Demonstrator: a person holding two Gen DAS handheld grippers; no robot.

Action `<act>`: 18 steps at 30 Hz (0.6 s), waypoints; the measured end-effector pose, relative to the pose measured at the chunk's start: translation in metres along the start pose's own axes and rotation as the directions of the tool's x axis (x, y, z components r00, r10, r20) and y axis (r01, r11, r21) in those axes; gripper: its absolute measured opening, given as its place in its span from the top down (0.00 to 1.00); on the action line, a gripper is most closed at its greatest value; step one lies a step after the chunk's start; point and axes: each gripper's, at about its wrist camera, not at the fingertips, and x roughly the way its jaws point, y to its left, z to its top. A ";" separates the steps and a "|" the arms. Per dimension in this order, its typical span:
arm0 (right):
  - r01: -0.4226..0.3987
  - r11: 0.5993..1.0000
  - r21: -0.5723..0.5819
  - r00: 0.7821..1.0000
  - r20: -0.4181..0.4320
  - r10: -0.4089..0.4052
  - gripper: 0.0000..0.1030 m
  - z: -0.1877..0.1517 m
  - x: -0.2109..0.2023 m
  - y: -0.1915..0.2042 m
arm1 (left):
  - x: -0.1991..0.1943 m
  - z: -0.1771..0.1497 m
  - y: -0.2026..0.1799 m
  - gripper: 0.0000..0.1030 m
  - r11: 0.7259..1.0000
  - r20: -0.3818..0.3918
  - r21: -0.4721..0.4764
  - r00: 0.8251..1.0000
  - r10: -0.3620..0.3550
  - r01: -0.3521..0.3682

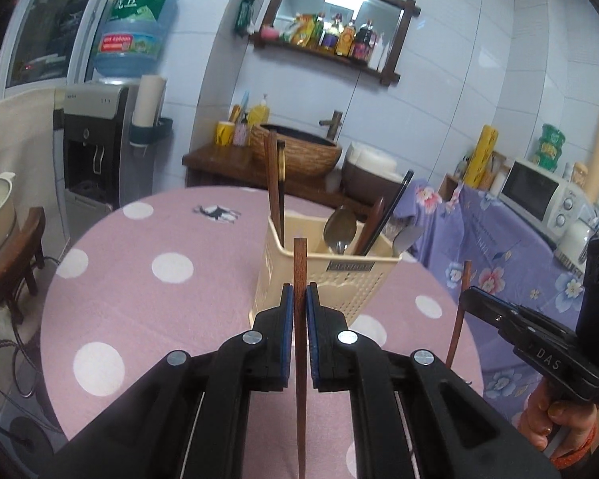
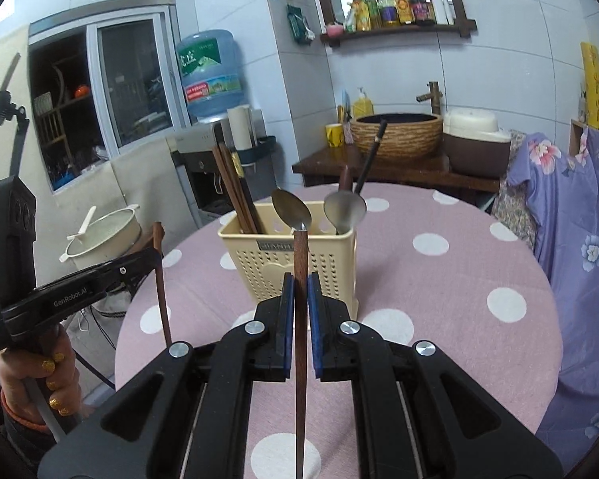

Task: Organize utensils
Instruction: 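Lift both chopsticks upright, carry them over the holder and lower them in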

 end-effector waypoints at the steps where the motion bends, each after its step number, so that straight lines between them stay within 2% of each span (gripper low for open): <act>1: -0.002 1.000 -0.003 1.000 0.007 0.002 0.92 0.002 -0.002 0.002 | -0.003 0.002 0.000 0.93 1.000 0.009 0.001 1.000 -0.005 0.005; 5: -0.011 1.000 -0.015 1.000 0.025 0.011 0.92 0.008 -0.008 0.008 | -0.010 0.007 -0.002 0.93 1.000 0.037 0.010 0.999 -0.016 0.016; 18: -0.026 0.999 -0.023 0.999 0.033 0.027 0.92 0.014 -0.009 0.011 | -0.014 0.010 -0.006 0.93 1.000 0.057 0.017 0.998 -0.027 0.026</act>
